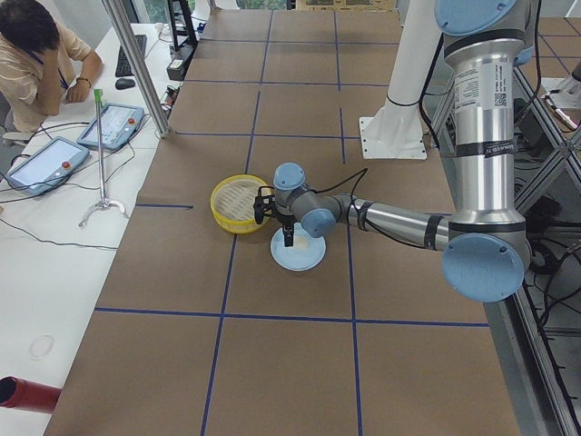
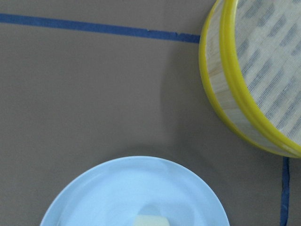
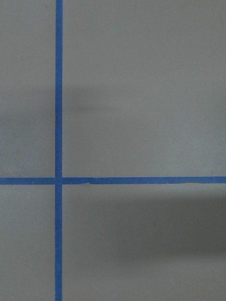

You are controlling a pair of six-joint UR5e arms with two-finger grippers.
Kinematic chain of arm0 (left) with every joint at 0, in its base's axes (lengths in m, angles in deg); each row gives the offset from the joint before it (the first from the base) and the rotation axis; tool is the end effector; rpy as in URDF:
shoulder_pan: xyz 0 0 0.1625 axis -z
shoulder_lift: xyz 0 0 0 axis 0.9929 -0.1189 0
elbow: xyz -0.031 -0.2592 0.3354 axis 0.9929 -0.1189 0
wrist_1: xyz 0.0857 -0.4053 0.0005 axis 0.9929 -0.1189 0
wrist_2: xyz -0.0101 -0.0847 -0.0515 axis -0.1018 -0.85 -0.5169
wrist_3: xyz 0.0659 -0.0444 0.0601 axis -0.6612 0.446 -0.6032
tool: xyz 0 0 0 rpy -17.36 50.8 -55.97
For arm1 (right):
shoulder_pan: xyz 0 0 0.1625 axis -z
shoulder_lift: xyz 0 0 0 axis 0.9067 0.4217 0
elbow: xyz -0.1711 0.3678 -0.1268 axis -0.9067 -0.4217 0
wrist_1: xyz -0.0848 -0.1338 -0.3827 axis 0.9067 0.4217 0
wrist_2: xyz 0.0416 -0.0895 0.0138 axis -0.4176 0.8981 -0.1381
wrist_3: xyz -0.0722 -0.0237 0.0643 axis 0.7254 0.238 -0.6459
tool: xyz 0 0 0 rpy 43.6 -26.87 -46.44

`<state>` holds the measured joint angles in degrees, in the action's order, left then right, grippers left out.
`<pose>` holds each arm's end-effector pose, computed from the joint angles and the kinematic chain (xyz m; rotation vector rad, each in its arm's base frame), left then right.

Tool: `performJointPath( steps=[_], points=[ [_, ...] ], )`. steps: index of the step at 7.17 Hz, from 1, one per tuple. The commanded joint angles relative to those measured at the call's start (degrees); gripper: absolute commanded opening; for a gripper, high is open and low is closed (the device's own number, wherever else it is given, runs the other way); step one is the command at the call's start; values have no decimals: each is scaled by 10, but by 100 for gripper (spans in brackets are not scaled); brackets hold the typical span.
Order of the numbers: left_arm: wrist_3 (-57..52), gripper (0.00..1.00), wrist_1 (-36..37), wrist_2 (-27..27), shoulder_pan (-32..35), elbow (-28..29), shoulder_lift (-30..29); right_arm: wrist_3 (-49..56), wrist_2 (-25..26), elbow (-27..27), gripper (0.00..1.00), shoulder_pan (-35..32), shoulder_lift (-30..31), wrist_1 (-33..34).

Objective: Place bun in steamer
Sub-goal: 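Move the left gripper down over the white bun on the blue plate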

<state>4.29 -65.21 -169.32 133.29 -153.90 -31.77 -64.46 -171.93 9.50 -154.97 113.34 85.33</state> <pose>0.2449 -0.4130 0.5452 0.0032 0.8851 -0.0923 0.0671 -0.4459 0.6706 -0.0233 -0.7193 0.0122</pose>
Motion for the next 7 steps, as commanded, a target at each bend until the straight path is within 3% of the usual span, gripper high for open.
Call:
performJointPath(
  steps=[1, 3, 7],
  points=[
    [4, 99, -1, 21, -25, 11, 0, 0, 0, 0, 100, 0, 0, 0],
    [0, 96, -2, 24, -37, 19, -1, 0, 0, 0, 100, 0, 0, 0],
    [-1, 77, -1, 25, -37, 31, -1, 0, 0, 0, 100, 0, 0, 0]
  ],
)
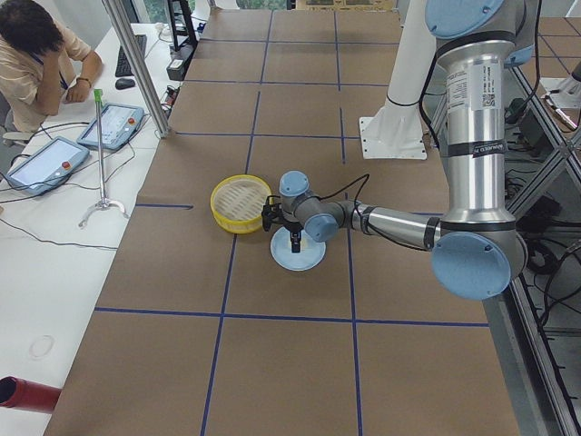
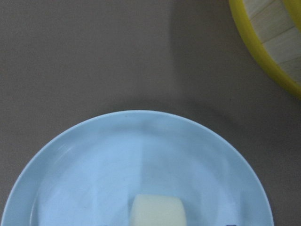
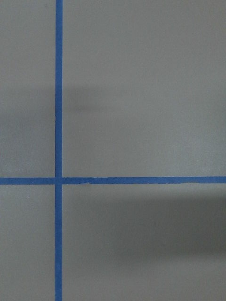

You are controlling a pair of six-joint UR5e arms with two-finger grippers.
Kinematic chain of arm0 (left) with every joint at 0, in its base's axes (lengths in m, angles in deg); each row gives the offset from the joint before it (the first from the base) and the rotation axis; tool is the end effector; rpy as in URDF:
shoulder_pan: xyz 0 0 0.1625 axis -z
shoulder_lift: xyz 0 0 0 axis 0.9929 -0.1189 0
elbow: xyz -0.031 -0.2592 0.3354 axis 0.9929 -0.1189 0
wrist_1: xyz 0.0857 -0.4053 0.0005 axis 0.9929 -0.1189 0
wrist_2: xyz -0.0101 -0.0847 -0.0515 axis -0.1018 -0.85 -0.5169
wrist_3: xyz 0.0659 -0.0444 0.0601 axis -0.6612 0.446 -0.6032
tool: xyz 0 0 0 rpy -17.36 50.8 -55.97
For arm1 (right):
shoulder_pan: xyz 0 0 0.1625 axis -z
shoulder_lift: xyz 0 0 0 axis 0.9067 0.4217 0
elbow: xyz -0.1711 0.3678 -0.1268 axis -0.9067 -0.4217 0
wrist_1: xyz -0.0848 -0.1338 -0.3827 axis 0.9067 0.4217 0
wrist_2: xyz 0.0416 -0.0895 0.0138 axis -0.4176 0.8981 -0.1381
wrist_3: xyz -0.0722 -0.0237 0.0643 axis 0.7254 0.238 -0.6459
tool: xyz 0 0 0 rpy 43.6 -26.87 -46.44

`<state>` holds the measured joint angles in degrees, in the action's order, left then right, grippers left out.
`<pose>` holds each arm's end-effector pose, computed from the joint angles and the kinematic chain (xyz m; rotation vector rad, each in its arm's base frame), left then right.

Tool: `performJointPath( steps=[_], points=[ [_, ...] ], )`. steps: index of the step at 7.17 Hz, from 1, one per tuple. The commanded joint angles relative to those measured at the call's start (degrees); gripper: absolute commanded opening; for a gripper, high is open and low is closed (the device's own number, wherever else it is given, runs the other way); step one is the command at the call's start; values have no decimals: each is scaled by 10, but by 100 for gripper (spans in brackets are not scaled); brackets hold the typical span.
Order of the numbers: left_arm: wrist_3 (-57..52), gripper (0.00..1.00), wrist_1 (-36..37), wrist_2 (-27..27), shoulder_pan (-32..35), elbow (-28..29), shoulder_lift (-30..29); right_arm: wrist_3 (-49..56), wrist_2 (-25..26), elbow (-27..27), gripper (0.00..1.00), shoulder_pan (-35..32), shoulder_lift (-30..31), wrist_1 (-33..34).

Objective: Place bun in steamer
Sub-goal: 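Move the left gripper down over the white bun on the blue plate, then close the left gripper on the white bun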

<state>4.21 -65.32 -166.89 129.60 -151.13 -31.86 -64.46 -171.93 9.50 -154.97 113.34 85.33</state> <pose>0.2708 -0.4013 0.5712 -0.0211 0.8297 -0.0602 0.0671 -0.4459 0.6706 -0.0233 -0.7193 0.0122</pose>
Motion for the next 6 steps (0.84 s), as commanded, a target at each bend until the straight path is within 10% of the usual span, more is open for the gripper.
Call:
performJointPath(
  steps=[1, 6],
  points=[
    [0, 73, -1, 4, 0, 8, 0, 0, 0, 0, 100, 0, 0, 0],
    [1, 31, 0, 6, 0, 3, -2, 0, 0, 0, 100, 0, 0, 0]
  ],
)
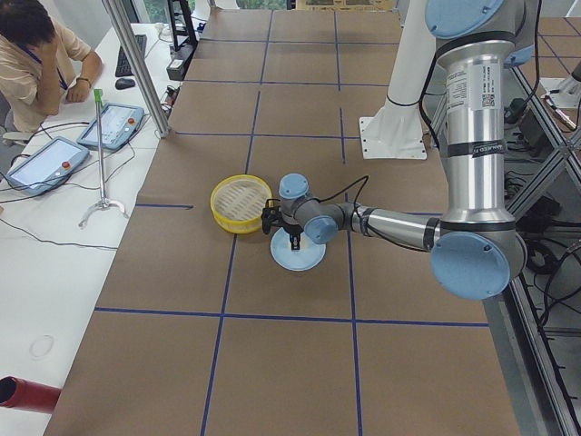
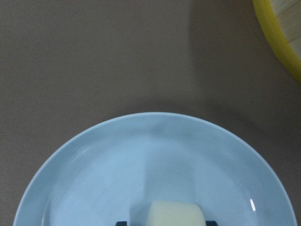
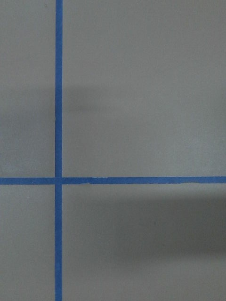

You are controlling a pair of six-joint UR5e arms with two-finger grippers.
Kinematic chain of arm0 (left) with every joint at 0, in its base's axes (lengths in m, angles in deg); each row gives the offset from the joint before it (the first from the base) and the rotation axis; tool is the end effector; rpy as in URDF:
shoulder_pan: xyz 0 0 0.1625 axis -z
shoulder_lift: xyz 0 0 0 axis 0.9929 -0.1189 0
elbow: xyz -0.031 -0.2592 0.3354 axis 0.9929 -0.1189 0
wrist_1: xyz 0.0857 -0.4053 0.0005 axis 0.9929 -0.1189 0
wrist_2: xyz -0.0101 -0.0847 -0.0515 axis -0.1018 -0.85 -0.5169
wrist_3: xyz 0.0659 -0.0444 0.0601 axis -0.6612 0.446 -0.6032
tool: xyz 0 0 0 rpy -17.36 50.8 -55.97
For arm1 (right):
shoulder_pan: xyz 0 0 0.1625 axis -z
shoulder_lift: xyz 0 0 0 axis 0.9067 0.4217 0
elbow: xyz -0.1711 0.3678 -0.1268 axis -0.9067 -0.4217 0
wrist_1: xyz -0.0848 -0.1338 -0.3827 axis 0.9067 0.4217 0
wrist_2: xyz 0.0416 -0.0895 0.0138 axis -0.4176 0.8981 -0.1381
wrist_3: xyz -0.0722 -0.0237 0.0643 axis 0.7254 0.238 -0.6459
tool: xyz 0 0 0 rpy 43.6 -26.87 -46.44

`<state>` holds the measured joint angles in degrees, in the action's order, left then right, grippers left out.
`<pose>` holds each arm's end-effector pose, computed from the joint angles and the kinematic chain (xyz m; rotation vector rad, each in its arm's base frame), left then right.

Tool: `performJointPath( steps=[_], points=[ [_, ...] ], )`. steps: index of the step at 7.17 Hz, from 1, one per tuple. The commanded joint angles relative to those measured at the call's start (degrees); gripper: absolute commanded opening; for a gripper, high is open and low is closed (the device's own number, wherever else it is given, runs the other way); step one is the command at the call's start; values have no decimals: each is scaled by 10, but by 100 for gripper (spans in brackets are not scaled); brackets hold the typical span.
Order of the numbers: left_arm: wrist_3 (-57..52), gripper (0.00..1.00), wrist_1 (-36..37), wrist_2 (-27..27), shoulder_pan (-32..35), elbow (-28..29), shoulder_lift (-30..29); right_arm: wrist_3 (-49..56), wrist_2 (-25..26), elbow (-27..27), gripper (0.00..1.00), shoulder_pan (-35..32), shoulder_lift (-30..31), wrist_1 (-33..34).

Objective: Place bun in steamer
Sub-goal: 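Close the left gripper on the white bun, then lift the bun and carry it with the left gripper over the steamer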

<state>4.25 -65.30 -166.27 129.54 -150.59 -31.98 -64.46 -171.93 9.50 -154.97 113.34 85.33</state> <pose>0.2714 -0.4026 0.5757 -0.0183 0.8182 -0.0659 0.0671 -0.4459 0.6706 -0.0233 -0.7193 0.0122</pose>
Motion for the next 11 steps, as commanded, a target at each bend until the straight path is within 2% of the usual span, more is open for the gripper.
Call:
performJointPath(
  steps=[1, 3, 4, 6, 7, 9, 11],
  points=[
    [0, 29, 0, 0, 0, -6, 0, 0, 0, 0, 100, 0, 0, 0],
    [1, 30, 2, -3, 7, -33, 1, 0, 0, 0, 100, 0, 0, 0],
    [3, 32, 5, -5, 12, -70, 5, 0, 0, 0, 100, 0, 0, 0],
    [2, 34, 56, -6, 98, -114, -21, 0, 0, 0, 100, 0, 0, 0],
    [1, 34, 66, -5, 102, -101, -64, 0, 0, 0, 100, 0, 0, 0],
    [1, 34, 68, -3, 101, -14, -157, 0, 0, 0, 100, 0, 0, 0],
    [4, 34, 66, -1, 98, 53, -203, 0, 0, 0, 100, 0, 0, 0]
  ],
)
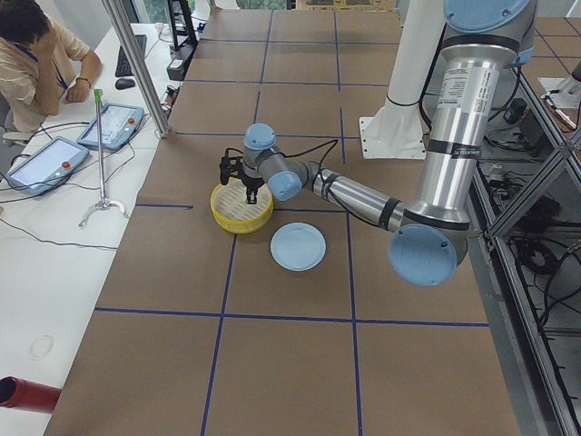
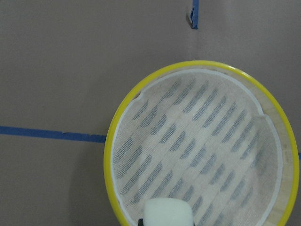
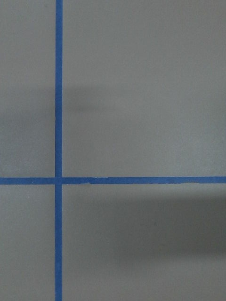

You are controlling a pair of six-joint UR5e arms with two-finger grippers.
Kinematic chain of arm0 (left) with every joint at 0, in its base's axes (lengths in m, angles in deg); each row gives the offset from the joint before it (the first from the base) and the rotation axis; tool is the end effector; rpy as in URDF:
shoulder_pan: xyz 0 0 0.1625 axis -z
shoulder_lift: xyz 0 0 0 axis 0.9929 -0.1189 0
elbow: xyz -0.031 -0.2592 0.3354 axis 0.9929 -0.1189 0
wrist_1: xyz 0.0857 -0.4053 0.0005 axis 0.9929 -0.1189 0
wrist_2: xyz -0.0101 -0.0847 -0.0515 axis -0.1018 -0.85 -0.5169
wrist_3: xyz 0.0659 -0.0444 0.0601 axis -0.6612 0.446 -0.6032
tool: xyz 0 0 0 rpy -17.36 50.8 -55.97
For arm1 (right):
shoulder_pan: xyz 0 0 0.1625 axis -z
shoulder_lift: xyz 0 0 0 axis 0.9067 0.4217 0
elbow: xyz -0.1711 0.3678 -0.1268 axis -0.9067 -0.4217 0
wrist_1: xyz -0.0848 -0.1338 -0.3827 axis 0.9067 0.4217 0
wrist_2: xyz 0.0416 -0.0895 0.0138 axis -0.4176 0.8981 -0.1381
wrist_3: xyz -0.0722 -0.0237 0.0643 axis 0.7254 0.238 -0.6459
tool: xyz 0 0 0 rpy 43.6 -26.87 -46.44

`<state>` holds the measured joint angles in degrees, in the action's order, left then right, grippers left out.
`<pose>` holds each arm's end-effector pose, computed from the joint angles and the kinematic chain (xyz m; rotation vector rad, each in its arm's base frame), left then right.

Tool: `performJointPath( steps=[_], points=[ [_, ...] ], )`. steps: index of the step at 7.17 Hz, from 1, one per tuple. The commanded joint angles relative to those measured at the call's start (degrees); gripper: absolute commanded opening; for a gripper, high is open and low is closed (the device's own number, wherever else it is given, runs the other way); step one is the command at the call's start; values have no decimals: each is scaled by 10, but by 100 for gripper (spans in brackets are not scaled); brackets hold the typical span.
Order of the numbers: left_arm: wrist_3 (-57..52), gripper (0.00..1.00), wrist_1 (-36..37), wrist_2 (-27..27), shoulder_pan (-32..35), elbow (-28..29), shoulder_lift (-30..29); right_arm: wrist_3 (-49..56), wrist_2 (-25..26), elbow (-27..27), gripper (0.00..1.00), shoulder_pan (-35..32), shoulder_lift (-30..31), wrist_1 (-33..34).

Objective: Place bun in steamer
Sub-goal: 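Lift the bun and carry it with the left gripper over the steamer, then lower the bun onto the steamer's mesh liner with the left gripper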

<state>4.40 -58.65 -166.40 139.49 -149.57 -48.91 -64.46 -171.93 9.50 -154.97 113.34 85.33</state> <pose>0.2560 -0.5304 0.4422 0.1669 0.9241 -0.1792 0.0671 -0.4459 0.6706 -0.0233 -0.7193 0.0122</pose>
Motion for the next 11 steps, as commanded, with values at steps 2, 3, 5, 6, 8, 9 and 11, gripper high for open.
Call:
performJointPath(
  steps=[2, 3, 5, 6, 8, 9, 11],
  points=[
    [6, 35, -1, 1, -16, 93, -75, 0, 0, 0, 100, 0, 0, 0],
    [6, 35, -1, 6, -27, 95, -76, 0, 0, 0, 100, 0, 0, 0],
    [9, 36, -1, 37, -50, 110, -92, 0, 0, 0, 100, 0, 0, 0],
    [9, 37, -1, 37, -51, 111, -93, 0, 0, 0, 100, 0, 0, 0],
    [8, 40, -1, 37, -55, 113, -91, 0, 0, 0, 100, 0, 0, 0],
    [8, 42, -1, 37, -60, 113, -92, 0, 0, 0, 100, 0, 0, 0],
    [7, 44, -1, 37, -67, 118, -91, 0, 0, 0, 100, 0, 0, -1]
  ],
)
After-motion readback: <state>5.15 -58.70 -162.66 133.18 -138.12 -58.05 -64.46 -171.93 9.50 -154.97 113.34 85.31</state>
